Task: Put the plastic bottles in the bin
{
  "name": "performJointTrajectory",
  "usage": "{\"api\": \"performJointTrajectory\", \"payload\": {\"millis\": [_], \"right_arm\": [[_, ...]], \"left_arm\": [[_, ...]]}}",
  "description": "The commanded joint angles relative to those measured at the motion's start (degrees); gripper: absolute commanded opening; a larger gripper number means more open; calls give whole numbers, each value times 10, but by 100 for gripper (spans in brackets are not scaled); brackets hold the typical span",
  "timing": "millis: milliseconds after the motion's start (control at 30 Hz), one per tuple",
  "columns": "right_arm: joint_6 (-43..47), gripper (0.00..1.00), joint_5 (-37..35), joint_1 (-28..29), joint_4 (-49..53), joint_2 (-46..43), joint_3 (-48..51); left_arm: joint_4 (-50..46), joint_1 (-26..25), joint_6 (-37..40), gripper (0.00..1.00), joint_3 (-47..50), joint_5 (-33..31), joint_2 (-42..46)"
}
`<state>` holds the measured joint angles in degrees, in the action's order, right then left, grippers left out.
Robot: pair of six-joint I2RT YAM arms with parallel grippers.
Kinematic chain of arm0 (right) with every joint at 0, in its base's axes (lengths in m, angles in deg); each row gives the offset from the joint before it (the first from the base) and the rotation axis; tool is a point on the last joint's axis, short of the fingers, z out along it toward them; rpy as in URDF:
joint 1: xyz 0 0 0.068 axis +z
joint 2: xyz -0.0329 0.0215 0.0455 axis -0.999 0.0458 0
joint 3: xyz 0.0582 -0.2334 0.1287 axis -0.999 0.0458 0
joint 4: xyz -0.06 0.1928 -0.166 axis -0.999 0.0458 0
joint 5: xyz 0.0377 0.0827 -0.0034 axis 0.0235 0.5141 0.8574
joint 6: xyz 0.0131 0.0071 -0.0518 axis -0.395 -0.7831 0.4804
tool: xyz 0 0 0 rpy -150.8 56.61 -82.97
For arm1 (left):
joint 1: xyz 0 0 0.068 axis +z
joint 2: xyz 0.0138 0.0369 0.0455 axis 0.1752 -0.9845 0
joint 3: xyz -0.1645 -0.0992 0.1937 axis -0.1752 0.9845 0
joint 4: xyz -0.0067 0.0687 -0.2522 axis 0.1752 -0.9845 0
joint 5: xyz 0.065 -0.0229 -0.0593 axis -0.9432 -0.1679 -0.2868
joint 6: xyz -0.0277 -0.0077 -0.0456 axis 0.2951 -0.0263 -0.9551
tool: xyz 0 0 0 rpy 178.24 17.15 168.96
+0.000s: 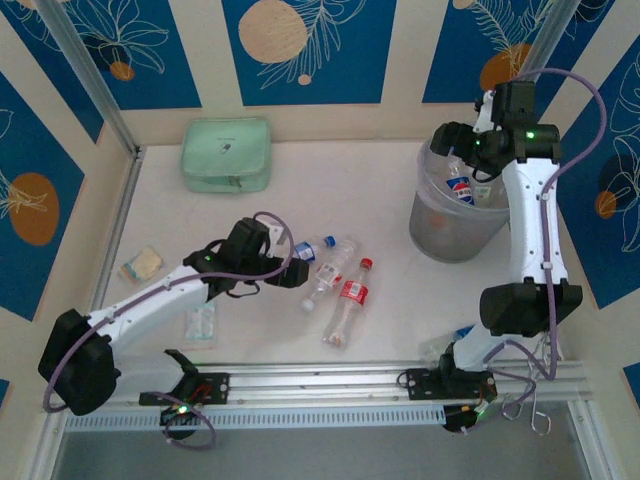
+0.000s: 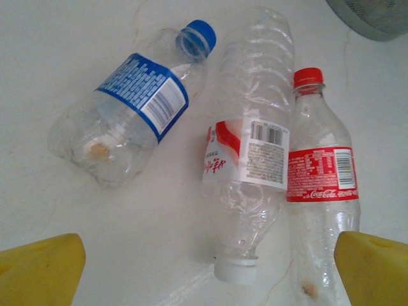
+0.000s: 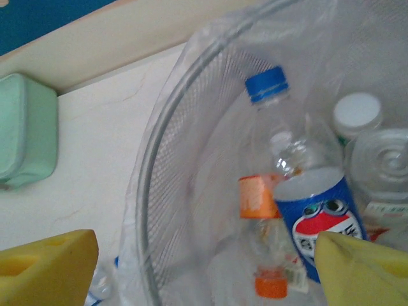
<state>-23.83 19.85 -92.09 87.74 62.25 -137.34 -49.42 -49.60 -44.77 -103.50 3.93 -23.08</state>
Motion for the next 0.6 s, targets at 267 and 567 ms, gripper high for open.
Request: {"api": "performJointTrajectory", "payload": {"millis": [267,567], "right_arm": [[-54,86,190,-27,-47,-94,78],[-71,84,248,-43,-63,-117,87]], "left_arm": [[94,-131,45,100,-177,209,-167],[188,-212,29,100,-303,316,-393]]}}
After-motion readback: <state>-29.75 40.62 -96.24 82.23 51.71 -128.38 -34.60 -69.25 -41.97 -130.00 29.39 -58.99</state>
